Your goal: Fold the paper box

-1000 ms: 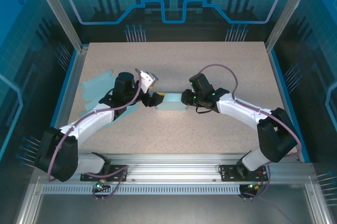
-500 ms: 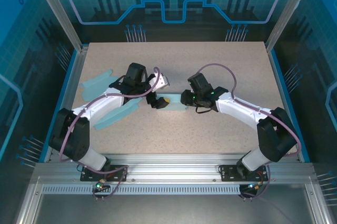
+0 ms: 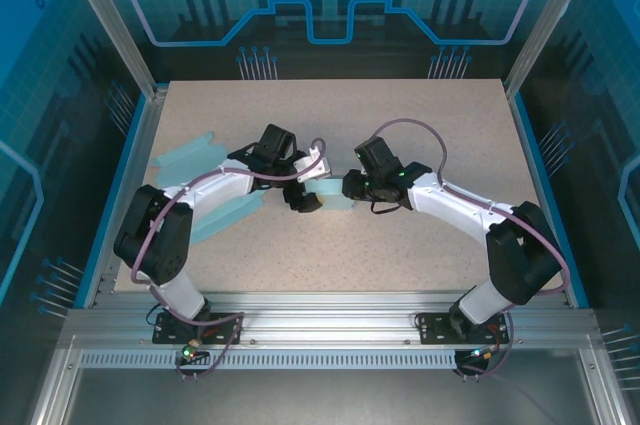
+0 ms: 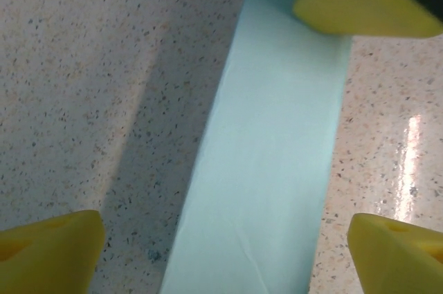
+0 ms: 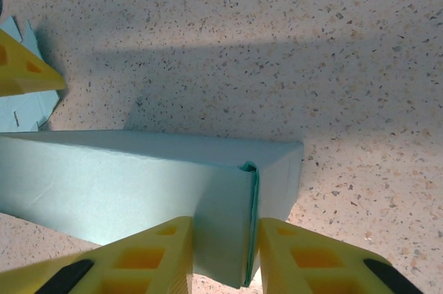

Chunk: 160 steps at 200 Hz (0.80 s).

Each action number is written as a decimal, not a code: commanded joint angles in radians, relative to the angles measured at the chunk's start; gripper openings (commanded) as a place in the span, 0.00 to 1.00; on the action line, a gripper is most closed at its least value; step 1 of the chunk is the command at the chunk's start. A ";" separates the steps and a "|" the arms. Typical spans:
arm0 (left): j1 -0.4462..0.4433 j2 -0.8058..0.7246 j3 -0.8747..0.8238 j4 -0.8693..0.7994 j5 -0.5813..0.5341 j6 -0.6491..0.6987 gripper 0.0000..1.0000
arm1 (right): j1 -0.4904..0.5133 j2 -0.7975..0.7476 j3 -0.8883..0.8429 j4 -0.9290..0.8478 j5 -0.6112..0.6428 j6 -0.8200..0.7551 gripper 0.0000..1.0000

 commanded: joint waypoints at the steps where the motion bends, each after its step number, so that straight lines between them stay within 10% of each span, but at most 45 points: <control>1: -0.005 0.014 0.031 -0.028 -0.042 0.035 0.88 | 0.014 0.024 -0.003 -0.109 0.008 -0.022 0.30; 160: -0.069 0.018 0.028 0.001 -0.189 0.070 0.46 | -0.026 -0.182 -0.001 -0.182 0.062 -0.061 0.57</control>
